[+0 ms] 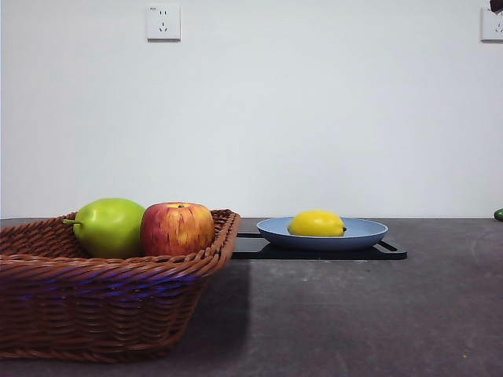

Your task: Take the lemon from the basket,put the lemon in the plate,hand out the plate

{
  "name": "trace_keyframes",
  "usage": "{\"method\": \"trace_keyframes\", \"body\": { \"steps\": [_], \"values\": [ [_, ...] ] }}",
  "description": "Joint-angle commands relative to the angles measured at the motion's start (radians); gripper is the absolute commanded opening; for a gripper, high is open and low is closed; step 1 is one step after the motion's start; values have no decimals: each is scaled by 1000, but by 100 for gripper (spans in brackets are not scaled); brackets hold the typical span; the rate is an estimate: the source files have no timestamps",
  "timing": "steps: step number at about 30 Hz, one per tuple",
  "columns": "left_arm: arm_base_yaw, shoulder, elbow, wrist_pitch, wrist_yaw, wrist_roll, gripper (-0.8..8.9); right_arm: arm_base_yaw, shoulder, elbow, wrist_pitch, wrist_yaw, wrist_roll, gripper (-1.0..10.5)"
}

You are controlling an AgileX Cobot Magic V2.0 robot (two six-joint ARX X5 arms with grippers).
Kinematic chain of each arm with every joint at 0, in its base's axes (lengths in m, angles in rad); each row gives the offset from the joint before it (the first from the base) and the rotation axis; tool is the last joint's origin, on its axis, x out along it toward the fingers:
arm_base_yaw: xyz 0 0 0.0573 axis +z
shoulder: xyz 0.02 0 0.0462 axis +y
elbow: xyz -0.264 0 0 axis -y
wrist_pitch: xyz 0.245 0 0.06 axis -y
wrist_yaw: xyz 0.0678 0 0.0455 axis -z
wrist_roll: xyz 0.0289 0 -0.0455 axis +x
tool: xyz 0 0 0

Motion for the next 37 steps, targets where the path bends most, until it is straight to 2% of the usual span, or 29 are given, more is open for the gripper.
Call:
{"method": "trace_keyframes", "body": {
  "steps": [1,20,21,23,27,30,32,37],
  "values": [
    [3,-2,-12,5,3,-10,9,7,2,13,10,3,10,11],
    [3,-2,-12,5,4,-11,9,7,2,13,10,4,10,11],
    [3,-2,-12,5,4,-10,9,7,2,13,9,4,4,11],
    [3,-2,-12,5,4,-10,9,7,-7,13,6,5,-73,11],
    [3,-2,-12,5,4,-10,9,-18,-95,2,-30,2,-134,11],
    [3,-2,-12,5,4,-10,9,-97,-173,-67,10,-13,-140,11],
    [3,-2,-12,5,5,-10,9,-183,-231,-140,37,-101,-122,11],
    [3,-2,-12,5,4,-10,9,-407,-340,-295,47,-381,-117,11]
  ]
}}
